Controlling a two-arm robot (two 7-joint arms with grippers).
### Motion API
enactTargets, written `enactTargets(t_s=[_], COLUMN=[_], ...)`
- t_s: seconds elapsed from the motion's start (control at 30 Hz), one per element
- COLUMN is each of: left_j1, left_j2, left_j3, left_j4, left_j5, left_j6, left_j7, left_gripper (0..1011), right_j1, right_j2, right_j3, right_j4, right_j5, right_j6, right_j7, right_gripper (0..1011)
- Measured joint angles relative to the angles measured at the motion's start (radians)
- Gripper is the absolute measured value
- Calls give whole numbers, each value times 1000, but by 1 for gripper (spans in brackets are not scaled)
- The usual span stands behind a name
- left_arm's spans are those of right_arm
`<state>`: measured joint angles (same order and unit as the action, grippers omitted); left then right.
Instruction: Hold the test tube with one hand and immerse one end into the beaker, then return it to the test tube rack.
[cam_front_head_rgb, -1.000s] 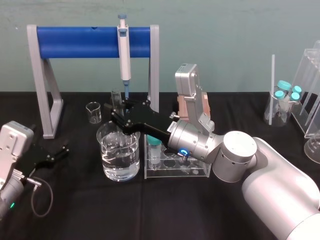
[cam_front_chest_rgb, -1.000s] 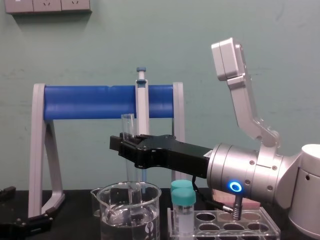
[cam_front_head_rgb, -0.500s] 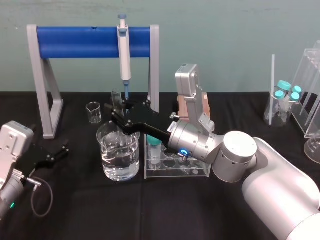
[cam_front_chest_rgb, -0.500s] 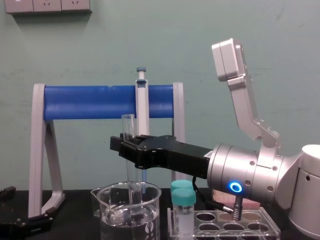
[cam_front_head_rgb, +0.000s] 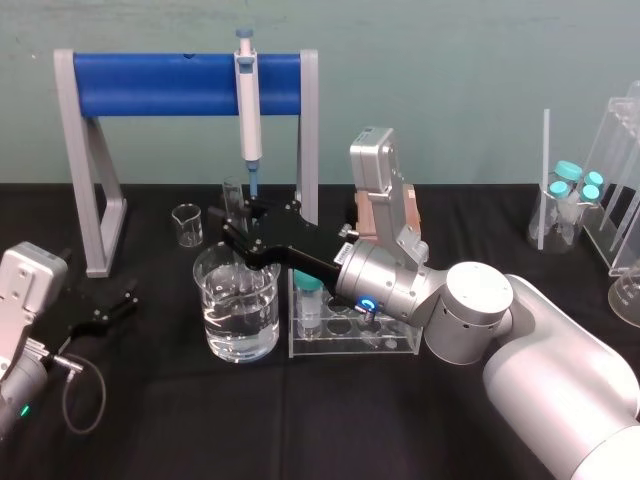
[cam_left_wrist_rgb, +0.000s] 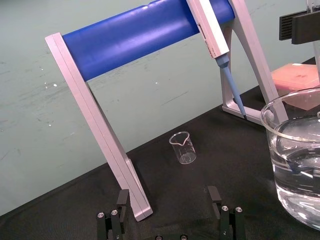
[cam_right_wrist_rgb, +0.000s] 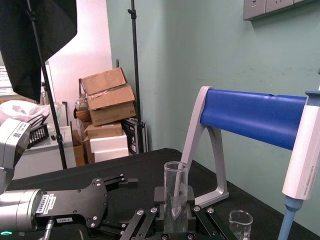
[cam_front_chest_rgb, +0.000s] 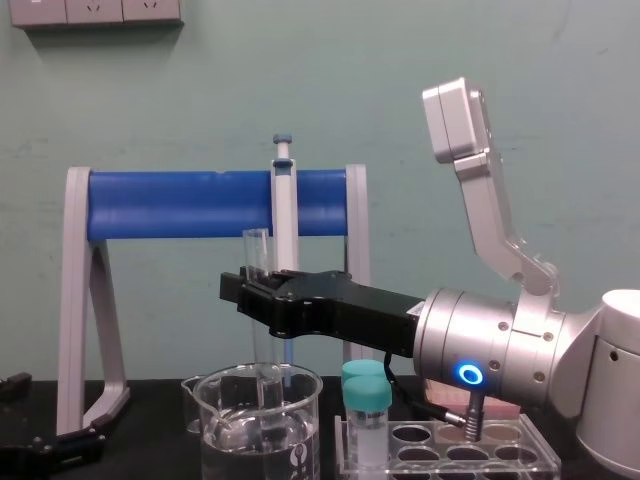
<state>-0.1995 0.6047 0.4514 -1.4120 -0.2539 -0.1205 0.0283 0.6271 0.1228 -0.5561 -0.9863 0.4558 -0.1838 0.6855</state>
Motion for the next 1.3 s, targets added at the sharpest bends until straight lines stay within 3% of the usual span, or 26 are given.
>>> enactTargets(t_s=[0.97,1.3], left_j1=[0,0], left_j2=[0,0], left_j3=[0,0], left_j4=[0,0], left_j5=[0,0], left_j6=[0,0], left_j7=[0,0], left_gripper=[1000,1000], right_j1=[2,19], right_j2=[-1,6], right_j3=[4,39], right_j4=[-5,-87], right_j5=[4,33], right_j6=[-2,-49], right_j7=[2,8], right_gripper=[226,226])
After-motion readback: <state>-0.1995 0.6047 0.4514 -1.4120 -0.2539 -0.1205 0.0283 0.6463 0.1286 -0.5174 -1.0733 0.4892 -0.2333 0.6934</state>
